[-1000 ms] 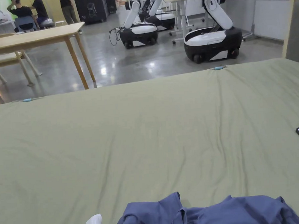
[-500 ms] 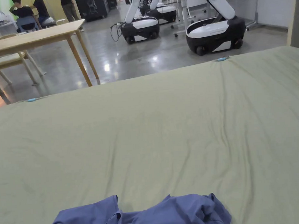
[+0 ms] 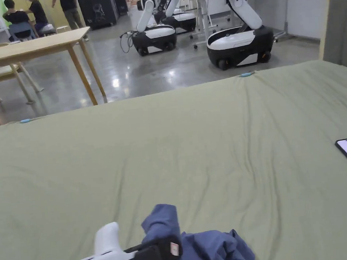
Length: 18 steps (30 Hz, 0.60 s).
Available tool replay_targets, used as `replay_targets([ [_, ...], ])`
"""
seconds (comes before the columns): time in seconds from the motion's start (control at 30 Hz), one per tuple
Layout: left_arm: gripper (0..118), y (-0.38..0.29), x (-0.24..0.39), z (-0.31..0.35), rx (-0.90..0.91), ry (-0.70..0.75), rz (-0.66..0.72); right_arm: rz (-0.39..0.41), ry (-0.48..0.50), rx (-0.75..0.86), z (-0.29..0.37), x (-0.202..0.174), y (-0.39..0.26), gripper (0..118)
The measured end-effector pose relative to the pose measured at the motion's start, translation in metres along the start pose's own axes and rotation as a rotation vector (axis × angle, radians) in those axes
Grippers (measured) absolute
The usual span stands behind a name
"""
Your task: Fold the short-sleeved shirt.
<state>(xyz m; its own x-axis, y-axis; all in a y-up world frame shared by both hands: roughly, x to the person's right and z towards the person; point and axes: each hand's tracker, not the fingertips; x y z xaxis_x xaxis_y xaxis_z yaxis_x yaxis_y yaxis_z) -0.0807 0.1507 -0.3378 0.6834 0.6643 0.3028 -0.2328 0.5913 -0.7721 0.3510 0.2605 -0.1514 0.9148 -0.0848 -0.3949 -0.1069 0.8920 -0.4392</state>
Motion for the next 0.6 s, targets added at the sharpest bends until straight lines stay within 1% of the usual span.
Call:
replay_targets([
  [0.07, 23, -0.006, 0.002, -0.029, -0.044, 0.061, -0.012, -0.007, -0.024, 0.003, 0.007, 0.003, -0.003, 3],
  [0.1, 26, -0.011, -0.002, -0.040, -0.062, 0.089, 0.006, -0.012, -0.035, 0.003, 0.010, 0.005, -0.005, 3],
  [0.13, 36, -0.013, -0.004, -0.048, -0.070, 0.079, 0.023, -0.017, -0.043, 0.002, 0.013, 0.007, -0.007, 3],
  [0.17, 67, -0.016, -0.008, -0.054, -0.066, 0.026, 0.054, -0.024, -0.054, 0.002, 0.016, 0.010, -0.009, 3],
  [0.2, 88, -0.018, -0.009, -0.057, -0.034, -0.073, 0.099, -0.033, -0.068, 0.002, 0.019, 0.013, -0.011, 3],
  [0.23, 101, -0.019, -0.008, -0.057, 0.003, -0.114, 0.116, -0.042, -0.077, 0.000, 0.022, 0.016, -0.012, 3],
  [0.27, 108, -0.018, -0.005, -0.056, 0.025, -0.115, 0.116, -0.050, -0.084, -0.002, 0.023, 0.018, -0.013, 3],
  [0.37, 109, -0.008, 0.001, -0.044, -0.004, -0.045, 0.068, -0.073, -0.102, -0.005, 0.024, 0.026, -0.018, 3],
  [0.4, 108, -0.006, 0.001, -0.034, 0.015, -0.029, 0.056, -0.076, -0.105, -0.006, 0.023, 0.027, -0.018, 3],
  [0.5, 108, 0.003, -0.002, 0.012, 0.105, -0.053, 0.062, -0.077, -0.099, -0.006, 0.020, 0.027, -0.019, 3],
  [0.53, 106, 0.003, -0.005, 0.033, 0.140, -0.065, 0.069, -0.076, -0.091, -0.006, 0.017, 0.026, -0.017, 3],
  [0.57, 98, 0.003, -0.008, 0.049, 0.179, -0.063, 0.072, -0.074, -0.084, -0.005, 0.015, 0.025, -0.016, 3],
  [0.6, 81, 0.002, -0.013, 0.069, 0.221, -0.048, 0.066, -0.071, -0.074, -0.006, 0.011, 0.024, -0.014, 3],
])
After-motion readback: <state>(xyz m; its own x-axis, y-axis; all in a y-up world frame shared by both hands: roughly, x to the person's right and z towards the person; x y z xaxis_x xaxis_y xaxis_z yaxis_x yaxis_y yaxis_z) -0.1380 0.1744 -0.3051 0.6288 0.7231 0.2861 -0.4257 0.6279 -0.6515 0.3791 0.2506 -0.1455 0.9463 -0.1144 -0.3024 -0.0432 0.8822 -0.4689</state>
